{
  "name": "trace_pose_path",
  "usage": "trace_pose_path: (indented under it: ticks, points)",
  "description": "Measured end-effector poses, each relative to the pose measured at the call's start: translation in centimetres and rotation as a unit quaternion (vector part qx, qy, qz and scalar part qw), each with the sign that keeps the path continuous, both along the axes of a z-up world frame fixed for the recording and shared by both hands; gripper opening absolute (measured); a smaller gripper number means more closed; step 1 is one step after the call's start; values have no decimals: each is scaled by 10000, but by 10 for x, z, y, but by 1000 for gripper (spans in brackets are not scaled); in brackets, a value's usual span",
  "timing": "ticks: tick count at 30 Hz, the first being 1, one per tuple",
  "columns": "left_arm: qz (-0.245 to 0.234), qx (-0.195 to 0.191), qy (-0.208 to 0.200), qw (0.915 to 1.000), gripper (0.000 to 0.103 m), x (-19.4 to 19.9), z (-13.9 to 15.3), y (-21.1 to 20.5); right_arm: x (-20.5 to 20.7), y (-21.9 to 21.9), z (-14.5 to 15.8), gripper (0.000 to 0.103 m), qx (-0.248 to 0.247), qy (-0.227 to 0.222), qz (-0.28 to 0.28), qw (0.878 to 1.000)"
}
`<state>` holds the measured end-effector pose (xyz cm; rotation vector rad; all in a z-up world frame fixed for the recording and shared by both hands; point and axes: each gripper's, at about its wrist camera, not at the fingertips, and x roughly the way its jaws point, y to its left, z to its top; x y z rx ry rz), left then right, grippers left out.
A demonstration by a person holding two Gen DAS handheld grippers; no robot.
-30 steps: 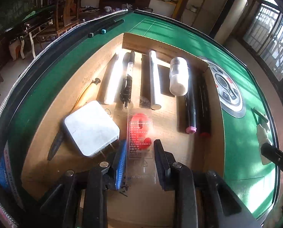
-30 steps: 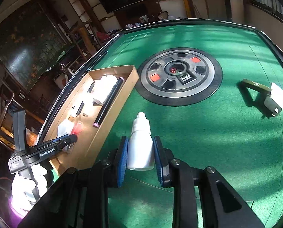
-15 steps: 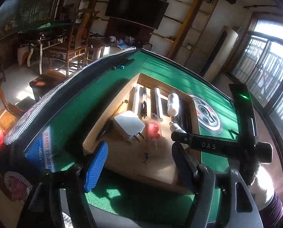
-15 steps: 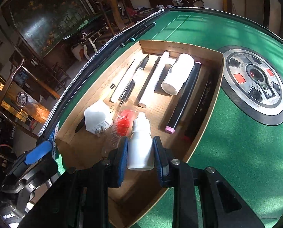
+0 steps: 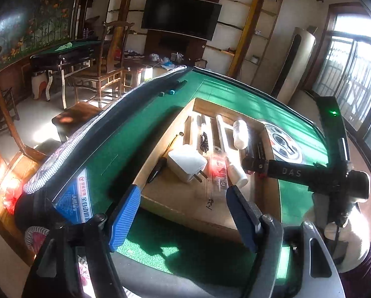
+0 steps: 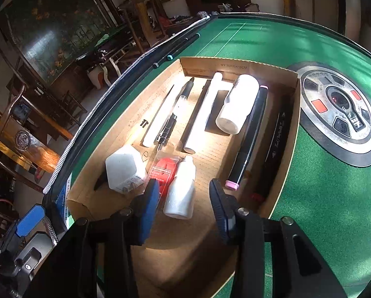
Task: Organize rigid objects
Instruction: 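Withdraw both tools and move the right tool to the charger with green cylinder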
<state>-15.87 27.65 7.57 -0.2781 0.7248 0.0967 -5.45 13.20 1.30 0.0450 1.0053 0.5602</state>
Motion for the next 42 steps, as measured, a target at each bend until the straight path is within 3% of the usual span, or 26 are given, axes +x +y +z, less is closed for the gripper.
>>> trace_pose_path:
  ticks: [5,10,25,32,38,42]
  points:
    - [42,638,-19,9980,76,-1,4,-21,-27,-34,19,50,78,-535,-99,9985]
    - [14,978,11,9952,80,-3,8,-39,-49,-78,26,62,27,-950,-354,9948]
    - [-293,1601,262,9863,86,-1,11,-102,-59,-206,4,62,221,-769,-1349,9876]
    - [-668,1571,314,9848,87,4,9,-129,-64,-265,9,62,327,-896,-1853,9780]
    - [-1145,1239,-17,9857,87,-6,16,-151,-62,-353,29,62,352,-1051,-2869,9515]
    - [-1439,1087,-122,9835,87,-10,16,-167,-39,-393,36,63,185,-1034,-3291,9384]
